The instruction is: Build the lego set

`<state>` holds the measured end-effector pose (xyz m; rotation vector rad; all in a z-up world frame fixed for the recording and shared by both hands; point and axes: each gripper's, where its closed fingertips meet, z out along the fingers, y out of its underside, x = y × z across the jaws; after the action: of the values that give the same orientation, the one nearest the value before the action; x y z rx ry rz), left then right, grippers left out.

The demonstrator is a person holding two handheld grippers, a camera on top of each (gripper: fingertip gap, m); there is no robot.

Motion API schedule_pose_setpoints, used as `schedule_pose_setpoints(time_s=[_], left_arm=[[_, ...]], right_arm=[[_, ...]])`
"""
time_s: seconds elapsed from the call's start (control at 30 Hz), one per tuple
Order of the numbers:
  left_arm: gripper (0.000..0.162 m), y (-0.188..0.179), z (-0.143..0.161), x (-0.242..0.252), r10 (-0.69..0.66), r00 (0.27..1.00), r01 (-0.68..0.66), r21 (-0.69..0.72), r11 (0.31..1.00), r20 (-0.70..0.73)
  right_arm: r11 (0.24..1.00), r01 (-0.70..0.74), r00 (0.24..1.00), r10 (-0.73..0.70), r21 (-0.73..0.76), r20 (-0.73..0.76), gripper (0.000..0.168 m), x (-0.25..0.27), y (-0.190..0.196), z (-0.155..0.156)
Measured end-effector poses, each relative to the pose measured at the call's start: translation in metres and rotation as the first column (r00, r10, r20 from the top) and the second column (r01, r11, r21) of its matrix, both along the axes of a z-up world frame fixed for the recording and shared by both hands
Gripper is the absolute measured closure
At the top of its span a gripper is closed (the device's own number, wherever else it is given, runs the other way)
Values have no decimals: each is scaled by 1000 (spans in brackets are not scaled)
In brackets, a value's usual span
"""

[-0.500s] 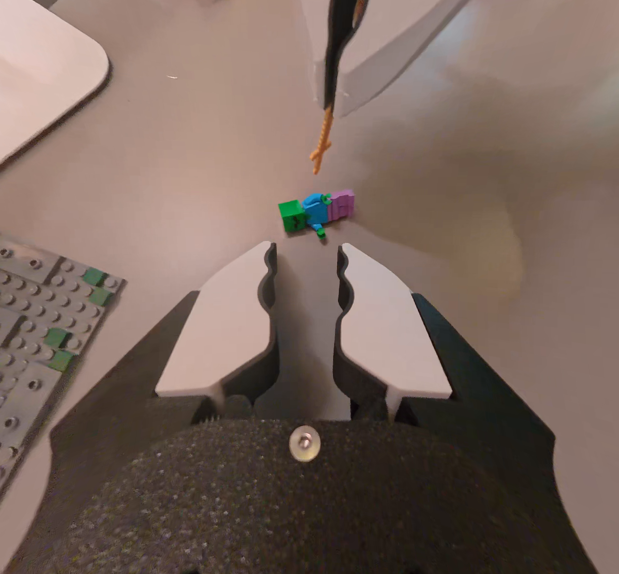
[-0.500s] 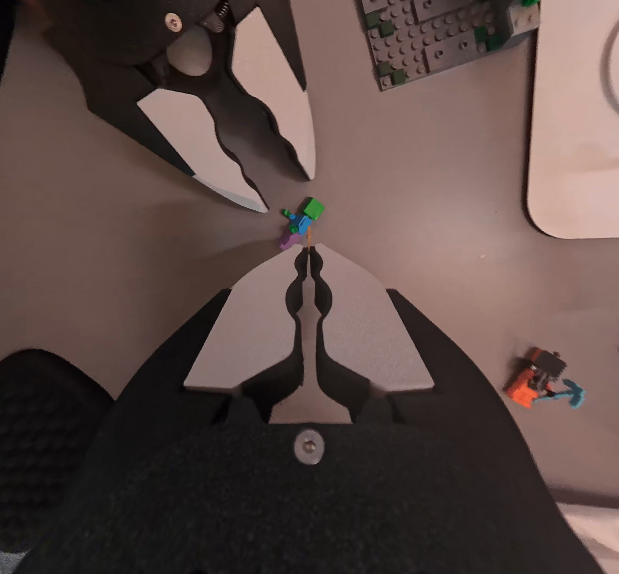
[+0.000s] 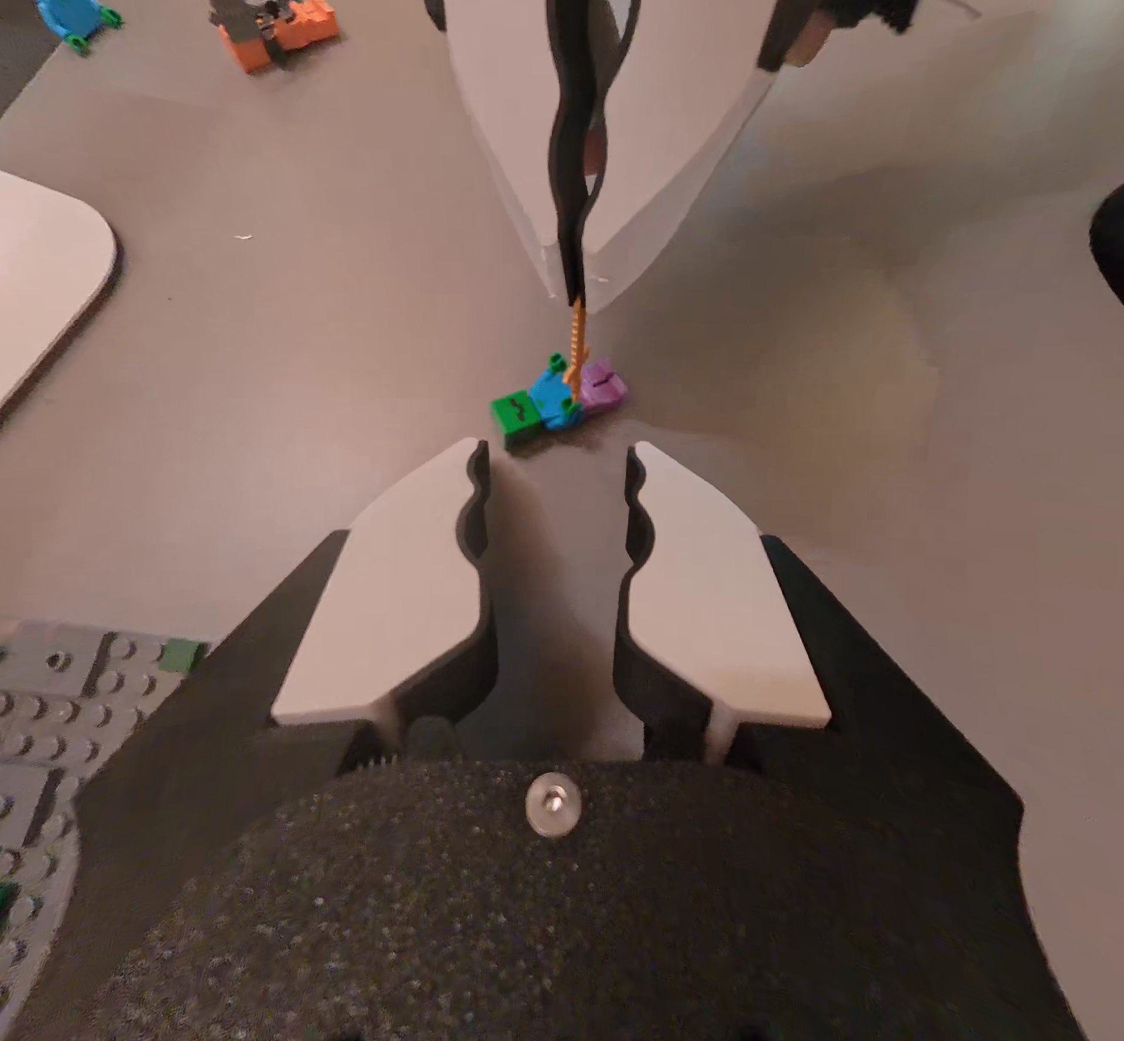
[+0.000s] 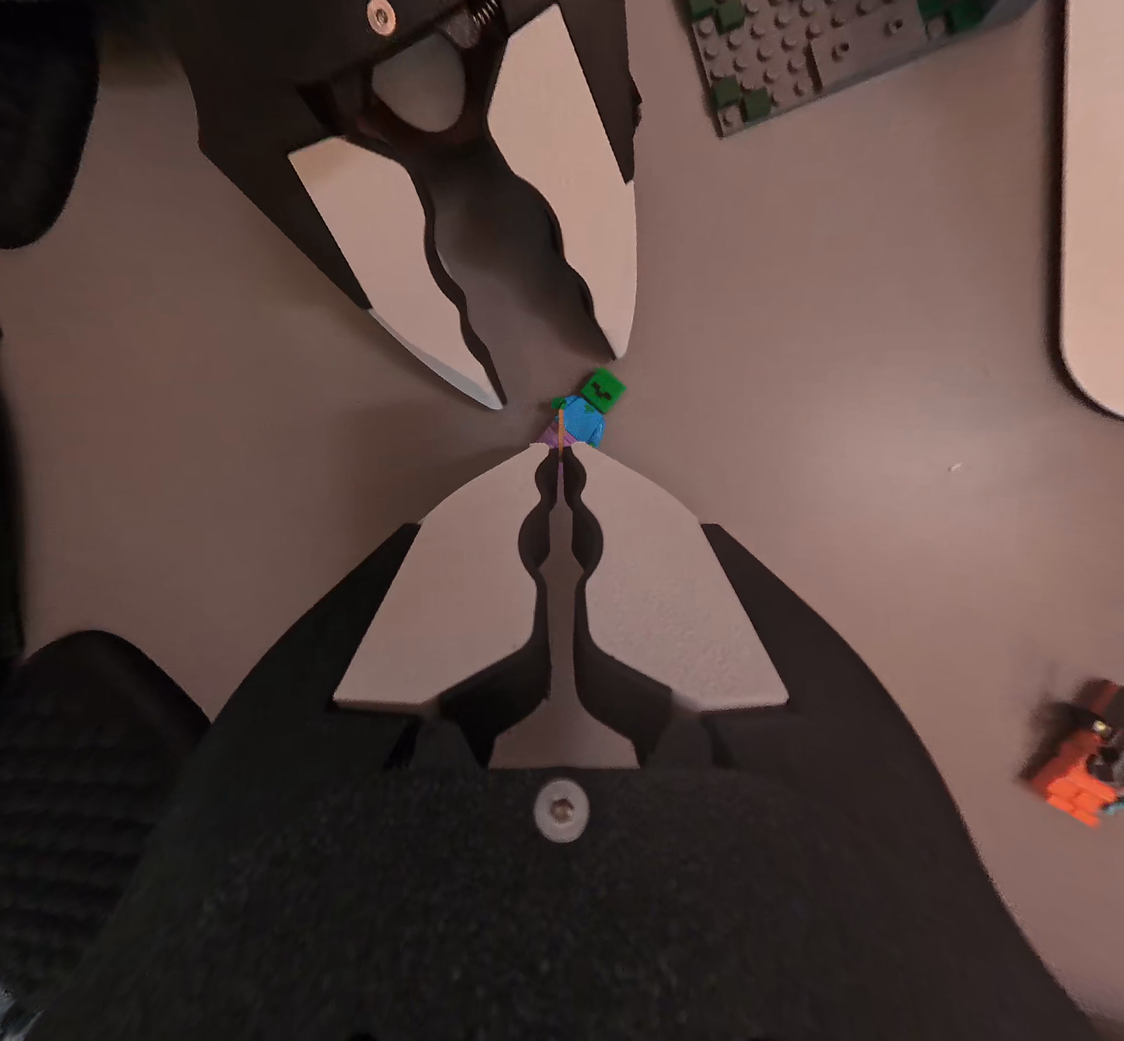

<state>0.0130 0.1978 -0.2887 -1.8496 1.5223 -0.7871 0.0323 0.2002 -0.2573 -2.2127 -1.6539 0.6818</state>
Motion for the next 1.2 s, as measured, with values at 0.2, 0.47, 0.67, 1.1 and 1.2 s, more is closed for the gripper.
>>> schedule_pose_setpoints(time_s=[0.2, 0.47, 0.67, 1.1, 1.2], left_arm=[[122, 10, 2, 6, 17, 1000, -16, -47, 999, 17], [127, 6, -5, 6, -313, 941, 328, 114, 938, -132], [137, 12, -5, 13, -463, 851, 508, 161, 846, -248], [148, -7, 24, -17, -456, 507, 821, 249, 514, -731], [148, -7, 36, -36, -327, 314, 908, 182, 376, -891]], right_arm=[[996, 46, 994, -53, -74, -99, 167, 11, -2, 1], [993, 51, 974, -74, -110, -216, 167, 30, -19, 13], [990, 42, 961, -76, -131, -265, 167, 43, -38, 15], [988, 94, 938, -129, -121, -321, 167, 60, -55, 14], [989, 98, 933, -130, -111, -335, 167, 56, -59, 13]])
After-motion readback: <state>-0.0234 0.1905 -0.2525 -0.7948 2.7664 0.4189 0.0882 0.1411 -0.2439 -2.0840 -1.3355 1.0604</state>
